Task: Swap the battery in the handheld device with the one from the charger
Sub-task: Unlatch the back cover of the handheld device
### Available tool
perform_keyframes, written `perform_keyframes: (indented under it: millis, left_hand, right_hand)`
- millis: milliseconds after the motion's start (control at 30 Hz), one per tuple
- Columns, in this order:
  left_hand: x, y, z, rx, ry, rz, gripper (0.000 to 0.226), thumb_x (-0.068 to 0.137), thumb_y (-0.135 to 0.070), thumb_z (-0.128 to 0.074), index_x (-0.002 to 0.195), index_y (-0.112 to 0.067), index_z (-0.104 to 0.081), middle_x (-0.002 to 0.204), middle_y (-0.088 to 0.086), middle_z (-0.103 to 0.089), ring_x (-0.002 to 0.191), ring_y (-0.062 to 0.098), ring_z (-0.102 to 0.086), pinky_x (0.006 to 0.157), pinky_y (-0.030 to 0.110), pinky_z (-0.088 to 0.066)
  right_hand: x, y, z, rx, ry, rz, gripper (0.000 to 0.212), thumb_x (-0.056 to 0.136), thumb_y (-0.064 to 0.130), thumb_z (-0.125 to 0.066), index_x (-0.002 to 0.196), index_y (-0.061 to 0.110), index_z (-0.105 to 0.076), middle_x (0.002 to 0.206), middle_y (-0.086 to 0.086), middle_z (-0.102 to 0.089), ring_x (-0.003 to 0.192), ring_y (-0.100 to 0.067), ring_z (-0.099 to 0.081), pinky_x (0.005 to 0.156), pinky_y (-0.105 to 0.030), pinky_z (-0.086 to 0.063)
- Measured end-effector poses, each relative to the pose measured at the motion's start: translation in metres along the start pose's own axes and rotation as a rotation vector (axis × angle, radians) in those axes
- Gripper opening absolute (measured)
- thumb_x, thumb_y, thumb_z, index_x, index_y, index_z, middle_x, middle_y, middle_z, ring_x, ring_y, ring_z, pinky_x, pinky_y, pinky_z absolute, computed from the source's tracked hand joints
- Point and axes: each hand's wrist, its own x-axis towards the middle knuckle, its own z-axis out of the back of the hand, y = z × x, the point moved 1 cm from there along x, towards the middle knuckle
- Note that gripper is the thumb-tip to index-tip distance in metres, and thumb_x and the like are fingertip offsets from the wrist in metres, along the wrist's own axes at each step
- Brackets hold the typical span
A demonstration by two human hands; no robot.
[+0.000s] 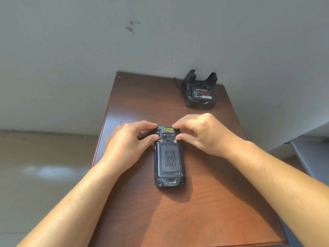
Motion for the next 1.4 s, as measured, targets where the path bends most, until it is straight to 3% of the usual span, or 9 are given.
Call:
perform_keyframes:
  millis: [67, 133, 233, 467, 700, 833, 1000, 1167, 1400]
  left_hand:
    - [0.001, 0.0, 0.0, 0.011, 0.02, -0.003, 0.028, 0.082, -0.051, -0.071, 0.11, -0.05, -0.069, 0.066, -0.052, -0.05, 0.069, -0.012, -0.05, 0.071, 0.029, -0.043]
    - [0.001, -0.001, 0.0, 0.023, 0.032, -0.013, 0.028, 0.084, -0.05, -0.069, 0.112, -0.051, -0.068, 0.063, -0.053, -0.049, 0.069, -0.003, -0.055, 0.067, 0.027, -0.04]
    - [0.002, 0.001, 0.0, 0.018, 0.017, -0.016, 0.027, 0.086, -0.042, -0.07, 0.112, -0.051, -0.07, 0.055, -0.037, -0.051, 0.074, 0.003, -0.053, 0.068, 0.027, -0.04]
    - [0.003, 0.005, -0.001, -0.041, 0.034, 0.007, 0.031, 0.083, -0.046, -0.071, 0.114, -0.052, -0.069, 0.098, -0.027, -0.075, 0.095, -0.001, -0.066, 0.081, 0.031, -0.054]
    - [0.003, 0.003, 0.002, -0.033, 0.029, 0.009, 0.03, 0.085, -0.041, -0.071, 0.113, -0.053, -0.069, 0.091, -0.022, -0.075, 0.096, 0.006, -0.065, 0.08, 0.033, -0.054]
    - [0.004, 0.004, 0.0, -0.019, 0.036, -0.011, 0.03, 0.086, -0.04, -0.071, 0.112, -0.054, -0.068, 0.07, -0.027, -0.06, 0.092, 0.008, -0.064, 0.077, 0.032, -0.053]
    - [0.005, 0.006, -0.001, -0.018, 0.018, -0.03, 0.028, 0.086, -0.039, -0.071, 0.11, -0.054, -0.07, 0.058, -0.035, -0.05, 0.08, 0.005, -0.055, 0.068, 0.027, -0.043]
    - [0.006, 0.008, -0.002, -0.024, 0.001, -0.024, 0.026, 0.085, -0.041, -0.071, 0.108, -0.055, -0.07, 0.051, -0.039, -0.049, 0.074, 0.001, -0.052, 0.064, 0.025, -0.038]
    - [0.008, 0.009, -0.003, -0.032, 0.018, -0.003, 0.024, 0.084, -0.052, -0.068, 0.108, -0.054, -0.07, 0.048, -0.043, -0.05, 0.063, 0.001, -0.047, 0.058, 0.024, -0.033]
  right_hand:
    - [0.005, 0.014, 0.003, 0.006, 0.049, -0.156, 0.052, 0.085, 0.056, -0.063, 0.127, 0.025, -0.067, 0.12, 0.007, -0.073, 0.104, -0.015, -0.07, 0.088, -0.042, -0.058]
    - [0.014, 0.032, -0.002, -0.04, 0.107, -0.219, 0.056, 0.083, 0.062, -0.061, 0.129, 0.03, -0.065, 0.128, 0.011, -0.068, 0.118, -0.016, -0.065, 0.096, -0.042, -0.054]
    - [0.031, 0.049, -0.009, -0.111, 0.129, -0.248, 0.046, 0.085, 0.055, -0.064, 0.123, 0.031, -0.067, 0.124, 0.009, -0.068, 0.116, -0.022, -0.065, 0.095, -0.041, -0.054]
    - [0.053, 0.046, 0.001, -0.096, 0.304, -0.347, 0.039, 0.076, 0.056, -0.072, 0.105, 0.031, -0.068, 0.105, 0.007, -0.071, 0.104, -0.018, -0.065, 0.088, -0.039, -0.056]
    - [0.059, 0.053, 0.006, -0.102, 0.367, -0.375, 0.034, 0.077, 0.049, -0.073, 0.102, 0.027, -0.065, 0.104, 0.005, -0.068, 0.103, -0.019, -0.063, 0.087, -0.04, -0.056]
    - [0.055, 0.057, 0.001, -0.136, 0.326, -0.376, 0.028, 0.078, 0.045, -0.067, 0.099, 0.028, -0.061, 0.102, 0.007, -0.065, 0.1, -0.022, -0.062, 0.084, -0.04, -0.054]
    - [0.042, 0.056, -0.008, -0.014, 0.213, -0.547, 0.016, 0.083, 0.043, -0.063, 0.098, 0.038, -0.059, 0.101, 0.017, -0.061, 0.104, -0.013, -0.058, 0.081, -0.037, -0.045]
    - [0.038, 0.056, -0.008, 0.13, 0.189, -0.639, 0.018, 0.083, 0.043, -0.066, 0.101, 0.04, -0.062, 0.106, 0.019, -0.064, 0.106, -0.008, -0.058, 0.091, -0.039, -0.05]
    - [0.04, 0.062, -0.008, 0.139, 0.212, -0.67, 0.025, 0.077, 0.041, -0.068, 0.1, 0.038, -0.059, 0.106, 0.017, -0.061, 0.103, -0.01, -0.059, 0.085, -0.036, -0.049]
